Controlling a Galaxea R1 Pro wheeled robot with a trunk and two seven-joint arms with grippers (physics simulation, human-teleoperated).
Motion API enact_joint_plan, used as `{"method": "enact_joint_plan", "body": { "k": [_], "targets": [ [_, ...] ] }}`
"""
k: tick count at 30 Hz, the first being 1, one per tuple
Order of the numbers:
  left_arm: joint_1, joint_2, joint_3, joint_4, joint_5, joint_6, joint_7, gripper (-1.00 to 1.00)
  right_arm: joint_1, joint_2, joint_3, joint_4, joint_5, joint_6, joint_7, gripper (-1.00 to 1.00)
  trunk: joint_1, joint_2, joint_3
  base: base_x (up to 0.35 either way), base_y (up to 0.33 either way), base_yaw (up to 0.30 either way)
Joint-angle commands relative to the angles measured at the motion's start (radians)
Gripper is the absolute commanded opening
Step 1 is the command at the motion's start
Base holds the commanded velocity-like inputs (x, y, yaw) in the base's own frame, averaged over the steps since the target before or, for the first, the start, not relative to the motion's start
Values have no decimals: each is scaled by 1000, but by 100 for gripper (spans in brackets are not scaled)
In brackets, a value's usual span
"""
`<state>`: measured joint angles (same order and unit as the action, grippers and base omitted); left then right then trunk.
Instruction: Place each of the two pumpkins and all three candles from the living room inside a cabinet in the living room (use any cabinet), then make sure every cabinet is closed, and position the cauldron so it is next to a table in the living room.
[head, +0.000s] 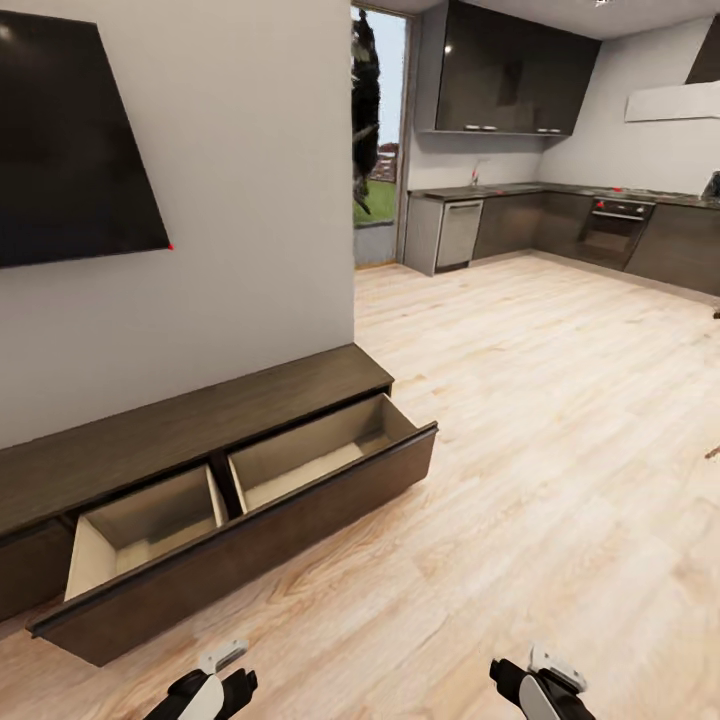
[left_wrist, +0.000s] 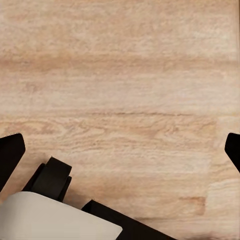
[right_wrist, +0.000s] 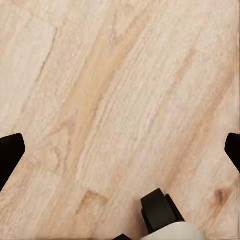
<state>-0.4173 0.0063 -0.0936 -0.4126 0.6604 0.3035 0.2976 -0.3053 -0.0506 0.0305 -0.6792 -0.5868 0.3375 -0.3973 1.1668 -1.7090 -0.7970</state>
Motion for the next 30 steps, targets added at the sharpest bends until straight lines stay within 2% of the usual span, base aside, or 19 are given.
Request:
{"method": "enact_joint_plan", "body": {
  "k": [1,6,19,30],
  "targets": [
    [0,0,0,0,0,0,0,100,0,0,0,0,0,0,0,100,0,0,-1,-236,17,-277],
    [0,3,0,0,1,0,-1,100,0,0,-1,1,-2,0,0,100,0,0,-4,-181,76,-272],
    [0,4,0,0,2,0,-2,100,0,1,0,1,-1,0,0,100,0,0,-14,-27,17,-259],
    [0,4,0,0,2,1,-2,100,0,0,-1,1,-2,0,0,100,0,0,-23,-151,60,-256]
  ]
}}
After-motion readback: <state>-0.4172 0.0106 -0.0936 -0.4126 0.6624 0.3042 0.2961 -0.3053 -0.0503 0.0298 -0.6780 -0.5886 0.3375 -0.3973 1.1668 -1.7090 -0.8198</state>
